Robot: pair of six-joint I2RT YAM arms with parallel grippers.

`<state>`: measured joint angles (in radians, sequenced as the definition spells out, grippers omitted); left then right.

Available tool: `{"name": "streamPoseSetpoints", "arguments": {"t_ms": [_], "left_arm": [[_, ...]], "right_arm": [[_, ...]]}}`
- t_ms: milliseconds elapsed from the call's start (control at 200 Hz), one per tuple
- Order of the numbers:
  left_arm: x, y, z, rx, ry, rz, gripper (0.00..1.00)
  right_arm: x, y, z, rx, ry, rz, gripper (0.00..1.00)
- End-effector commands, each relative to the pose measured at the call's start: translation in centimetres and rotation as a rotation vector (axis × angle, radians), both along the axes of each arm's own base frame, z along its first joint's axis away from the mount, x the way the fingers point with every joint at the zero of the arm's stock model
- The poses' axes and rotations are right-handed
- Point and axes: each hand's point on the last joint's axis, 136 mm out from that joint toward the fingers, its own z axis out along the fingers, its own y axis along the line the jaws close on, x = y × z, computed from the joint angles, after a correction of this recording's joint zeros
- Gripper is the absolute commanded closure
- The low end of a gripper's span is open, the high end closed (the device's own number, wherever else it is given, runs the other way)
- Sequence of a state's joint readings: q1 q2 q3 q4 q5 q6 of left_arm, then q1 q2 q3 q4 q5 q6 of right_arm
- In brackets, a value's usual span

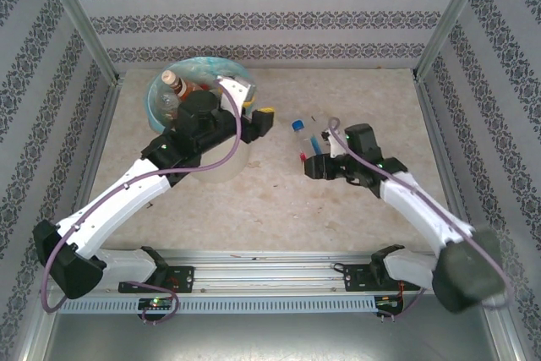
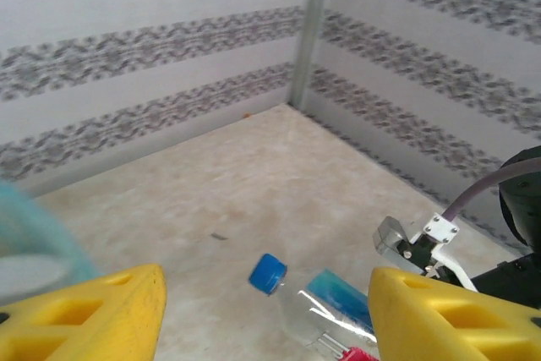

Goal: Put the plastic bottles in the bin

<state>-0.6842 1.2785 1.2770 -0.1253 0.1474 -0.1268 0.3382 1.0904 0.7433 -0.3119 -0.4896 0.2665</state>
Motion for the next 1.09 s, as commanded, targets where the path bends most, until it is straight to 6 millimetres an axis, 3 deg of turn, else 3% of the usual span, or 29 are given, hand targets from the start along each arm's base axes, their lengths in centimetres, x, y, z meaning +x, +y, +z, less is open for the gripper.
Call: {"name": "streamPoseSetpoints", "arguments": {"t_ms": [0, 105, 220, 485, 679, 854, 1089], "left_arm": [[-1.6, -2.9, 2.0, -0.073, 0.018, -0.09, 0.33], [-3.0, -5.7, 3.4, -0.166, 0.016, -0.197, 0.28], [-4.8, -8.4, 4.2, -0.231, 0.015, -0.324, 0.26], [-8.5, -11.2, 5.2, -0.286, -0.02, -0.51, 0.2], [-11.6, -11.7, 6.2, -0.338, -0.084, -0.655, 0.16], [-12.1, -11.7, 7.0, -0.362, -0.091, -0.68, 0.17], [-12.6, -11.3, 6.3, -0.342, -0.094, -0.681, 0.21]], "right_arm": [[-1.9, 0.7, 4.9, 0.114, -0.179, 0.06, 0.59], [-4.0, 0.2, 7.8, 0.133, -0.357, 0.095, 0.55], [-5.2, -0.6, 8.9, 0.153, -0.48, 0.084, 0.55], [-7.3, 0.0, 10.5, 0.226, -0.556, 0.144, 0.56], [-9.0, 0.9, 12.0, 0.282, -0.602, 0.218, 0.57], [-11.0, 1.8, 13.3, 0.311, -0.673, 0.291, 0.58], [-12.6, 2.8, 14.9, 0.329, -0.731, 0.358, 0.58]]}}
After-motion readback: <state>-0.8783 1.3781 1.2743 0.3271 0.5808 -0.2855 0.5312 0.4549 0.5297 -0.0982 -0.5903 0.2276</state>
